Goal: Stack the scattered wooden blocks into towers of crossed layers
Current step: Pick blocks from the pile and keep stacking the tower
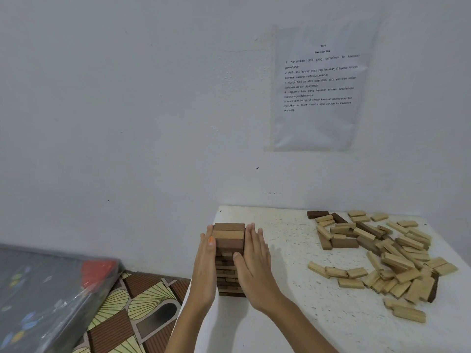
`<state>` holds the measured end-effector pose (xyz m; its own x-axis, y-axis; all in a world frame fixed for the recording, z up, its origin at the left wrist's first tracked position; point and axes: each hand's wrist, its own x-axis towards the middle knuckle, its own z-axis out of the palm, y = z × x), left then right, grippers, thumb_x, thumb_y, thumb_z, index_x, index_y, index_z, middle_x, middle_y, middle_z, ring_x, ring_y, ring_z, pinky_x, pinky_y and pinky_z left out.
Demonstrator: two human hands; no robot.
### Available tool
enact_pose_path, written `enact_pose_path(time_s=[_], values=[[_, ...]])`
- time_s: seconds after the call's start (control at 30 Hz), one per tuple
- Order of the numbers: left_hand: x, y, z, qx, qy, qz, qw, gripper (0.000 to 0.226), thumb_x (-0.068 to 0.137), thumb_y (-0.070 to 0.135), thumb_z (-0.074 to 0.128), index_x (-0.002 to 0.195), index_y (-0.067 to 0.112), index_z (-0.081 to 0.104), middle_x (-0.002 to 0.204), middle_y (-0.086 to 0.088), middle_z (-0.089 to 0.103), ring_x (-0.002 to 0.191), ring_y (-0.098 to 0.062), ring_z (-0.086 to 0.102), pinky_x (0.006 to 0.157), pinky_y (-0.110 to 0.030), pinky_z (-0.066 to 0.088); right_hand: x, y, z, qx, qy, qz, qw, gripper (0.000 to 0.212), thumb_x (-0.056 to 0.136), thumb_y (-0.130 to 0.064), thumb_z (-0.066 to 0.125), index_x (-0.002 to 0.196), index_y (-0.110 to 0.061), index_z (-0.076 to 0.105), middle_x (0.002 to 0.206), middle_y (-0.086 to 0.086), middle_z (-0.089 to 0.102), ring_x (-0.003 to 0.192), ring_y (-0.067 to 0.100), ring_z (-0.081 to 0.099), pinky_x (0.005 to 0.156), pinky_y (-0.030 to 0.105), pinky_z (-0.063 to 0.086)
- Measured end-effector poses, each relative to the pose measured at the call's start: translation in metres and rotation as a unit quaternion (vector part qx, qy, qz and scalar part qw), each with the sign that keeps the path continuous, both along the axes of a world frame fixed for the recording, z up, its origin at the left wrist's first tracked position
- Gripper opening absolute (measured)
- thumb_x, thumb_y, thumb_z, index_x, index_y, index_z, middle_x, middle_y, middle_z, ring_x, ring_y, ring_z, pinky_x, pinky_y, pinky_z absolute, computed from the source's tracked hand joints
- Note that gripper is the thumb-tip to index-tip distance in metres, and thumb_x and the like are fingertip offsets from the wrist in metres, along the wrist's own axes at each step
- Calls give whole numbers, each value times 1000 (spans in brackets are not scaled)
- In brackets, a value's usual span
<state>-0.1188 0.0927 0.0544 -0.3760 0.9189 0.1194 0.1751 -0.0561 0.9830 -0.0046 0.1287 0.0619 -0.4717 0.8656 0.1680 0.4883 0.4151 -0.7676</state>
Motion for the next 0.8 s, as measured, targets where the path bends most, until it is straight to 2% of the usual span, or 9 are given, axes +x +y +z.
enact_pose_path(time_s=[0.17, 0.3, 0.43, 0.57, 0.6, 0.7, 0.8], values=[[1, 1, 1, 10, 6, 1, 1000, 68, 89, 64, 27, 150, 35, 27, 155, 23, 26, 144, 8, 12, 123, -36, 11, -1, 0, -4, 17, -4, -9, 1000, 63, 105, -24, 22, 143, -20, -28, 155, -9, -31, 137, 1, -35, 106, 19, -27], [1, 1, 1, 10, 8, 2, 1000, 68, 90, 65, 27, 151, 34, 26, 154, 24, 26, 143, 9, 11, 123, -36, 11, -2, 1, -4, 21, -8, -11, 1000, 62, 105, -24, 21, 138, -21, -31, 155, -9, -30, 137, 1, -35, 104, 17, -28], [1, 0, 1, 15, 15, 6, 1000, 58, 99, 58, 26, 151, 33, 26, 155, 22, 25, 143, 10, 10, 123, -36, 10, -2, 0, -2, 14, -13, -7, 1000, 61, 105, -23, 20, 139, -23, -30, 156, -9, -29, 139, 2, -32, 110, 23, -24], [0, 0, 0, 19, 15, 11, 1000, 72, 90, 71, 29, 150, 32, 30, 153, 17, 34, 145, 0, 20, 122, -41, 17, -1, 0, -1, 0, -15, -1, 1000, 60, 105, -25, 20, 138, -24, -30, 156, -9, -27, 140, 2, -30, 115, 28, -20], [0, -1, 0, 19, 11, 14, 1000, 69, 92, 70, 29, 150, 33, 31, 153, 17, 34, 145, 0, 20, 122, -41, 17, -1, 0, -1, -6, -14, 1, 1000, 61, 105, -25, 20, 140, -23, -30, 156, -10, -27, 140, 2, -30, 115, 29, -20], [4, -5, 5, 23, -9, 30, 999, 57, 97, 58, 27, 150, 35, 28, 155, 19, 29, 145, 3, 16, 123, -39, 14, 2, -1, 1, -40, 20, 8, 999, 60, 106, -28, 21, 148, -26, -21, 157, -14, -23, 139, -4, -26, 118, 29, -16], [8, -10, 19, 29, -22, 56, 998, 58, 94, 55, 26, 149, 37, 30, 155, 20, 27, 143, 4, 18, 122, -34, 12, 9, -3, 5, -89, 109, 8, 990, 58, 98, -45, 21, 149, -39, -6, 157, -25, -11, 140, -10, -17, 119, 27, -9]])
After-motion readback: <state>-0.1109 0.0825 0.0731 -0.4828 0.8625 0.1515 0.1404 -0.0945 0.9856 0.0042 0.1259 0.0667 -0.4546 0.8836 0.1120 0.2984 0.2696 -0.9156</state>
